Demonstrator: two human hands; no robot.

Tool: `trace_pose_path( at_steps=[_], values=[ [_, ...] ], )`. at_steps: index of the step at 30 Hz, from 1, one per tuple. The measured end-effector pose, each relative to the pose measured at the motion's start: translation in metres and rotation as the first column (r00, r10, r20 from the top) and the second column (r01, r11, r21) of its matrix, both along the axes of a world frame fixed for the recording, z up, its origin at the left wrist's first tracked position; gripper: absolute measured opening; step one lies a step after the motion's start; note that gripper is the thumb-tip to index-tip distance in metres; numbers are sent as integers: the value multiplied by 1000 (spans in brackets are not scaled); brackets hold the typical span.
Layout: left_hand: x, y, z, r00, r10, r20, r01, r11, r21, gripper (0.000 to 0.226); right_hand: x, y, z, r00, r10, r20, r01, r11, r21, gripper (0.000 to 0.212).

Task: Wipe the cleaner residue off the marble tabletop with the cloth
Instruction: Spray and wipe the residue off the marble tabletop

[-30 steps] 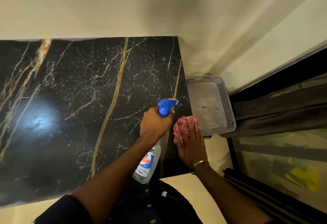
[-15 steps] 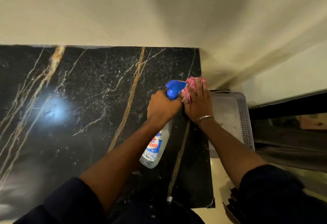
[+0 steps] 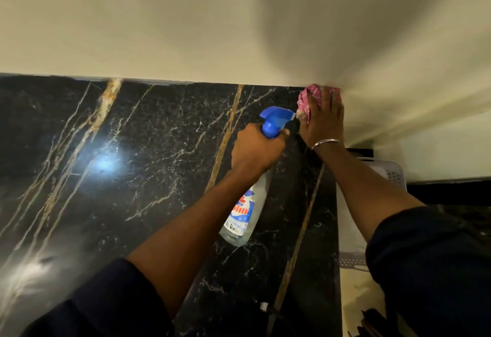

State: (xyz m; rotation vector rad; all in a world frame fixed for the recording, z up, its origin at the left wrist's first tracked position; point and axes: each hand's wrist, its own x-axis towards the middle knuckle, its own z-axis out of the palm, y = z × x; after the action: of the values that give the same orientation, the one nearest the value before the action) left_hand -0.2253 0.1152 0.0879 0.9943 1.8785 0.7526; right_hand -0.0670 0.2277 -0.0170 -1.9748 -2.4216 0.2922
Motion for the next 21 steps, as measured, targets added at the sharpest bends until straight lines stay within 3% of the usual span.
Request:
trace_pose_path(
  at_steps=[8,12,21],
  values=[
    [-45,-30,3,998,56,38,-57,998,18,20,-44,-11,4,996,-84,-12,84,996,-31,64],
    [-85,-44,1,996,86,37,-86,996,6,21,-109,-22,5,998,-19,-53,19,1000,-9,68],
    [-240,-59,4,992,119,46,-121,991,50,27,-265,-50,-5,998,-37,-42,38,999,28,66]
  ],
)
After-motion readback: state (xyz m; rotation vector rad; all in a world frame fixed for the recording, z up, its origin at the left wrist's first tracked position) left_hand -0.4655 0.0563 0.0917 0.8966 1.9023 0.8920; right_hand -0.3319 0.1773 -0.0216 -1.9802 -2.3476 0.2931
